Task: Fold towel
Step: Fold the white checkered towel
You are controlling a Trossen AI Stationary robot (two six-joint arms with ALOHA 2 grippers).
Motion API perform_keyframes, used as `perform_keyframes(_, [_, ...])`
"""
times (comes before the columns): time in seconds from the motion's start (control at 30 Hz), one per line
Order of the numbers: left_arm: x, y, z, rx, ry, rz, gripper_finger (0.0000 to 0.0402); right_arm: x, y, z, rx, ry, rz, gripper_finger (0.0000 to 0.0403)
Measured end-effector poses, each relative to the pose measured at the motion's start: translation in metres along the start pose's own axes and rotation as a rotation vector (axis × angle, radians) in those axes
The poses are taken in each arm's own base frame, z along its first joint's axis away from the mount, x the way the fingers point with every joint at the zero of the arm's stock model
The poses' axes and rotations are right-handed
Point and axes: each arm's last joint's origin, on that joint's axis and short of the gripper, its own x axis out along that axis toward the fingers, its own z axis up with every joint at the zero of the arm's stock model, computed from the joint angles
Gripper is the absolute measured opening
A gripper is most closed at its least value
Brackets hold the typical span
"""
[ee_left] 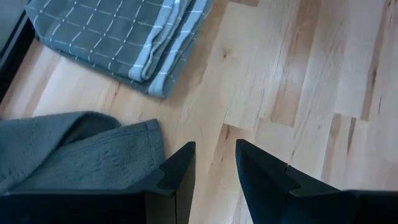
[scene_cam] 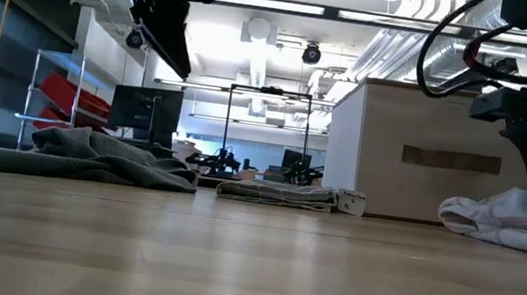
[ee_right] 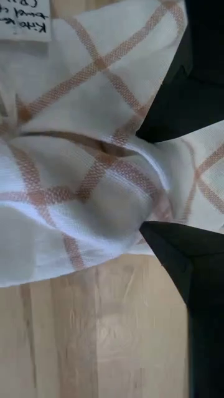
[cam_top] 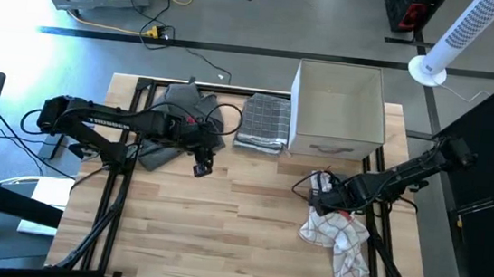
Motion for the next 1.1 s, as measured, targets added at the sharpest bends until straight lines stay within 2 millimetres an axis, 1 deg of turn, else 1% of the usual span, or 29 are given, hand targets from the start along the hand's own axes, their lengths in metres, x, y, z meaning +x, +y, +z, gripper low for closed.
perform_keyframes(0.07, [0.000,0.000,0.000,0.001,0.001,0.001,0.0108,0.002,-0.001,-0.001,-0.003,0.013,-0.004,0.0193])
perform_keyframes(0.13, [0.000,0.000,0.000,0.001,0.001,0.002,0.0108,0.002,-0.001,-0.001,-0.038,0.024,0.000,0.0164])
perform_keyframes(0.2, [0.000,0.000,0.000,-0.001,0.001,0.003,0.0108,0.002,0.001,-0.002,-0.065,0.041,0.012,0.0119])
perform_keyframes(0.3, [0.000,0.000,0.000,0.000,0.005,0.003,0.0108,-0.004,0.006,-0.006,-0.141,0.070,0.044,0.0032])
perform_keyframes(0.33, [0.000,0.000,-0.001,0.000,0.005,0.003,0.0108,-0.008,0.009,-0.008,-0.174,0.076,0.064,0.0017])
perform_keyframes(0.43, [0.000,0.000,-0.001,0.000,0.005,0.003,0.0108,-0.024,0.020,-0.013,-0.266,0.113,0.123,0.0012])
perform_keyframes(0.53, [0.000,0.000,0.000,-0.001,0.004,0.006,0.0108,-0.054,0.037,-0.020,-0.393,0.167,0.244,0.0006])
perform_keyframes(0.63, [0.000,0.001,0.000,-0.017,-0.004,0.020,0.0108,-0.094,0.058,-0.020,-0.534,0.196,0.400,0.0006])
perform_keyframes(0.73, [0.000,0.001,0.000,-0.028,-0.006,0.028,0.0108,-0.139,0.077,-0.012,-0.659,0.153,0.585,0.0006])
perform_keyframes(0.83, [0.000,0.001,0.001,-0.031,-0.013,0.029,0.0108,-0.177,0.092,0.006,-0.718,0.070,0.734,0.0006])
perform_keyframes(1.0, [0.000,0.001,0.004,-0.039,-0.039,0.021,0.0108,-0.217,0.124,0.035,-0.838,-0.072,0.932,0.0006])
perform_keyframes(1.1, [0.000,0.001,0.003,-0.039,-0.035,0.021,0.0108,-0.231,0.143,0.042,-0.967,-0.114,1.033,0.0006])
